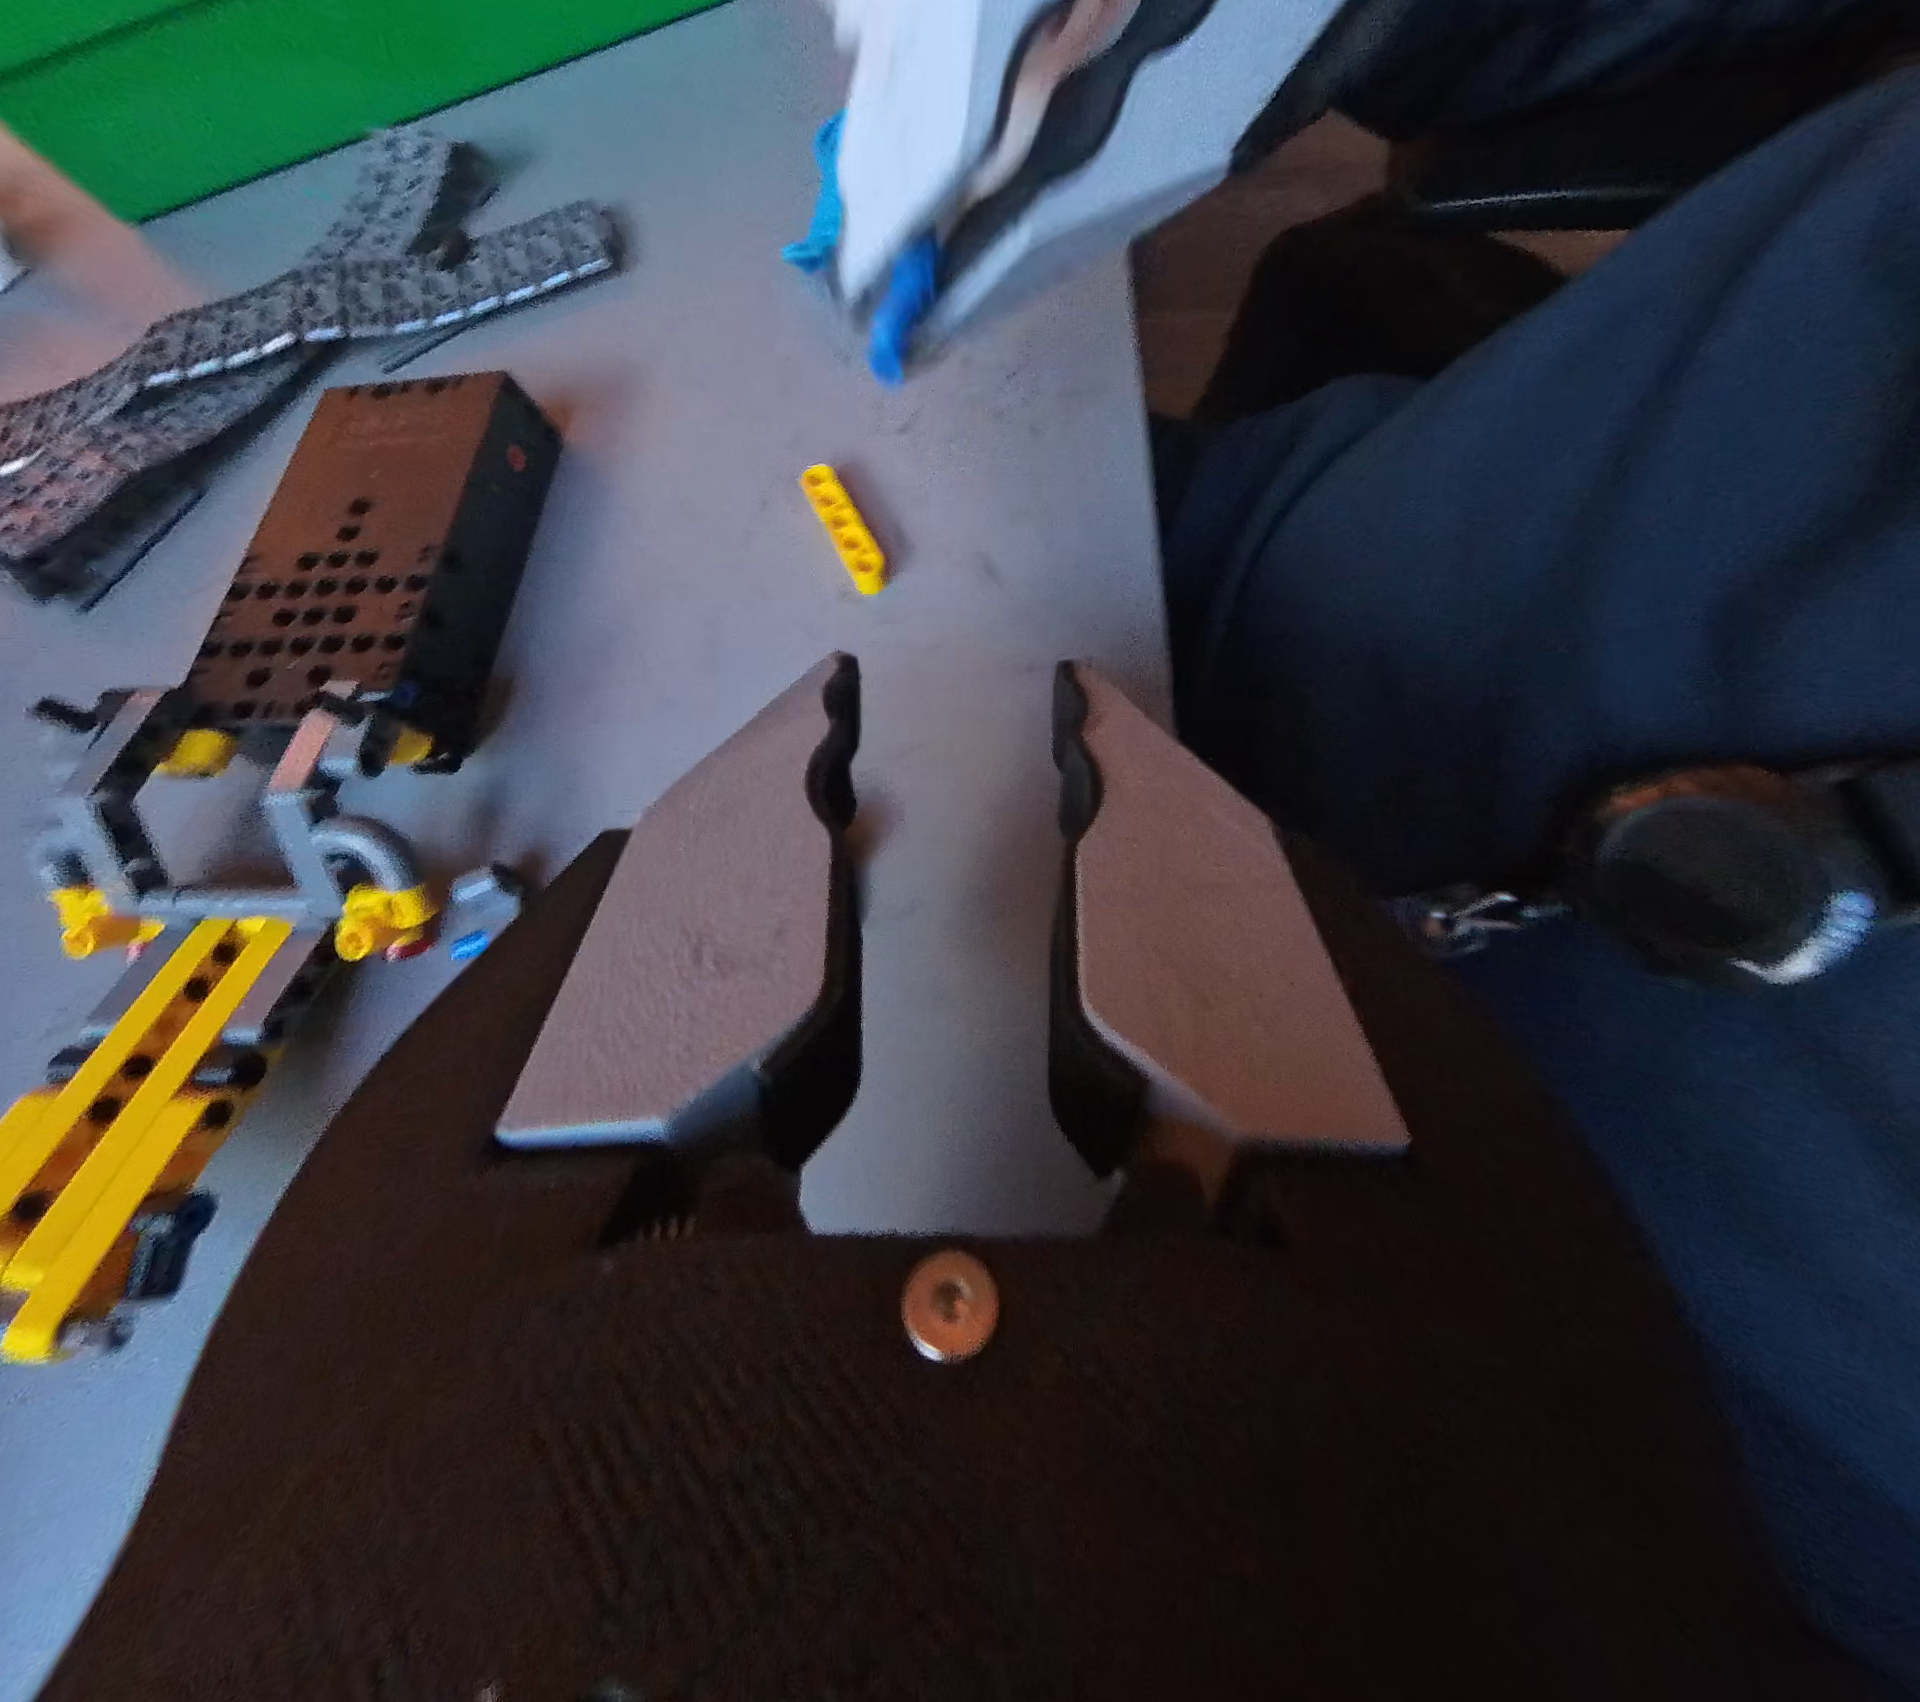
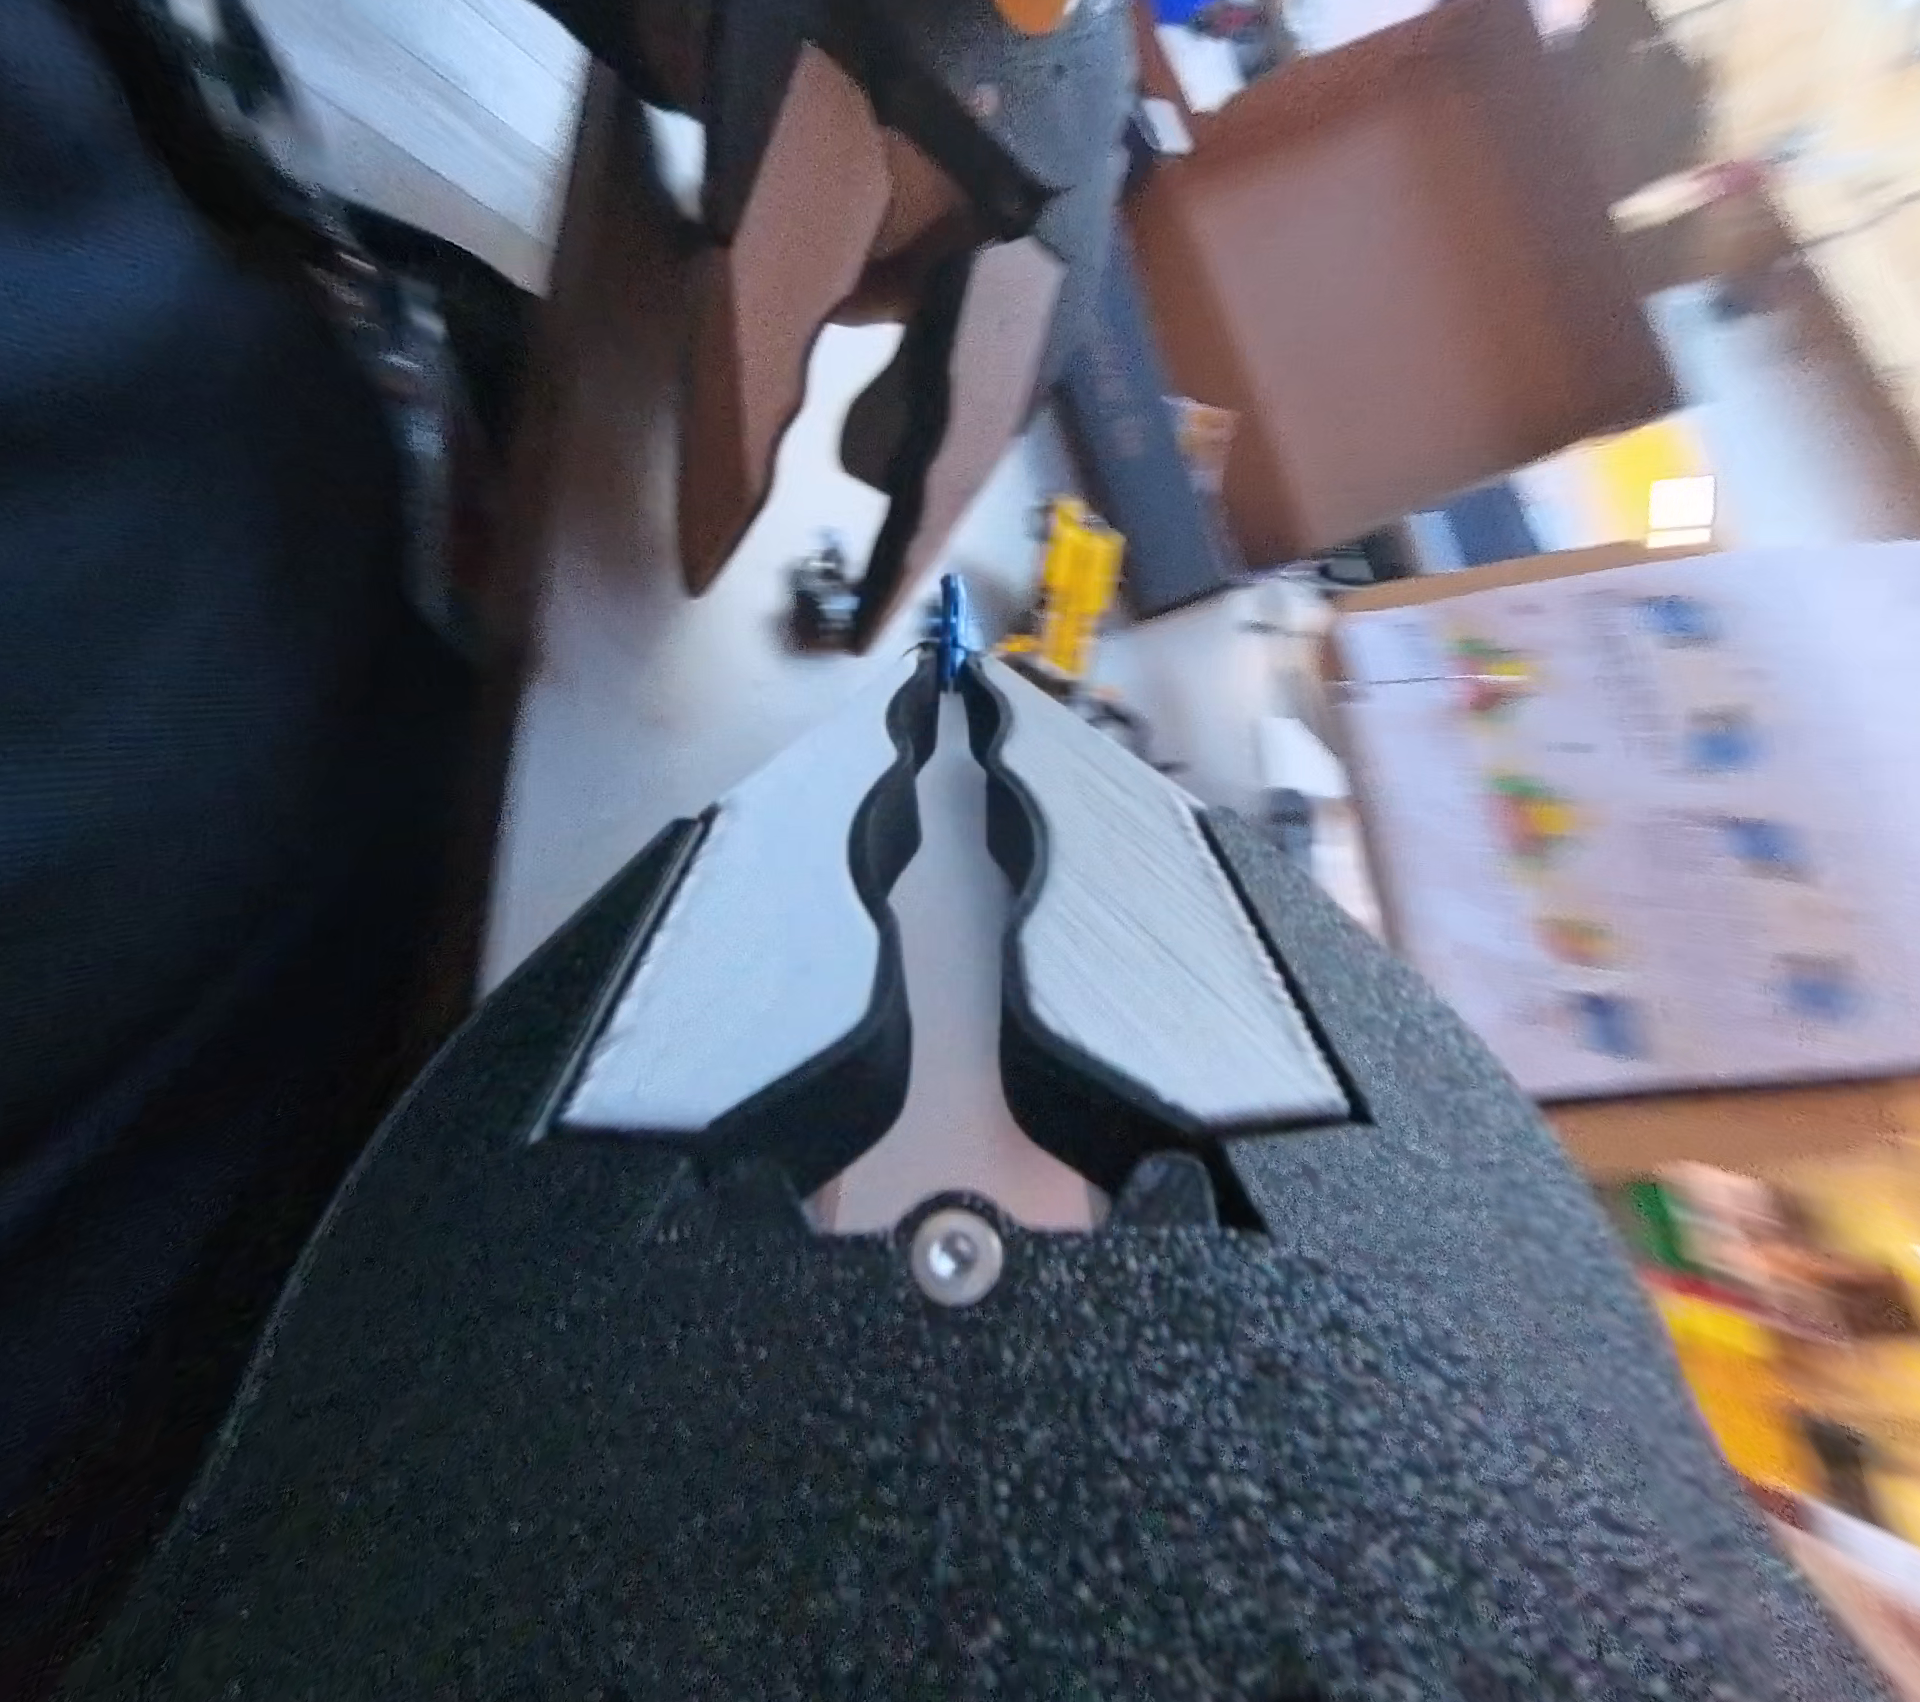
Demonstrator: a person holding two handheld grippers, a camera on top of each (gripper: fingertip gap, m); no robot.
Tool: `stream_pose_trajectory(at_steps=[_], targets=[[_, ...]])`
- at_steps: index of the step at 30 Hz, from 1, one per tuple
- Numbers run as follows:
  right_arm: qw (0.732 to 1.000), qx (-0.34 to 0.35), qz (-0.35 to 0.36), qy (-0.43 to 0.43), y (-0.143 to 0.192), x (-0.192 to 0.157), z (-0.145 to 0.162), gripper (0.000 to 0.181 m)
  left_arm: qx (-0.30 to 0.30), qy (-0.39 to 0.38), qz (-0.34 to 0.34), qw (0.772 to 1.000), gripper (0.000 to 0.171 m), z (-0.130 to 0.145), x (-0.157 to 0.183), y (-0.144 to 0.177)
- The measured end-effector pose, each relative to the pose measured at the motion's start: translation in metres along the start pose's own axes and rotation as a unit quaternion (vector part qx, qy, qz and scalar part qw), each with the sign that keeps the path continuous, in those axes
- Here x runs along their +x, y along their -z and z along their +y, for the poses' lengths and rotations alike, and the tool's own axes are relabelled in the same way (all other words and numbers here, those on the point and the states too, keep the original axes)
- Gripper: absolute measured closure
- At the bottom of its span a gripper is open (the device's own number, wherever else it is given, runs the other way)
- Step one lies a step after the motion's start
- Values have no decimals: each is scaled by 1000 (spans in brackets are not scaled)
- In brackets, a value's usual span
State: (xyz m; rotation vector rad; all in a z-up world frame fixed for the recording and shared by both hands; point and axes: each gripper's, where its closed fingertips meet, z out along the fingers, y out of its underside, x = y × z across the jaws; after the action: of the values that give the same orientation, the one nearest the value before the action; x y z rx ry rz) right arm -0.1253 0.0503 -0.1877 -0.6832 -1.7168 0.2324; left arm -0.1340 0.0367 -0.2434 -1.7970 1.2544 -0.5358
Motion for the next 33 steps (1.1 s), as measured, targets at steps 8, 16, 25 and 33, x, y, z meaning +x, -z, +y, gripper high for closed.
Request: stream_pose_trajectory(at_steps=[8,16,25,33], targets=[[916,-72,268,291,14,48,-27,180,-5,6,-69,998,137,7,-23,11],[901,-122,332,253,58,108,-4,180,3,13,-112,994,137,11,-43,20],[854,-360,245,-286,190,195,243,175,-15,43,-93,995,136,20,-46,18],[799,-321,202,-467,199,181,277,155,-32,53,-83,995,135,24,-46,14]])
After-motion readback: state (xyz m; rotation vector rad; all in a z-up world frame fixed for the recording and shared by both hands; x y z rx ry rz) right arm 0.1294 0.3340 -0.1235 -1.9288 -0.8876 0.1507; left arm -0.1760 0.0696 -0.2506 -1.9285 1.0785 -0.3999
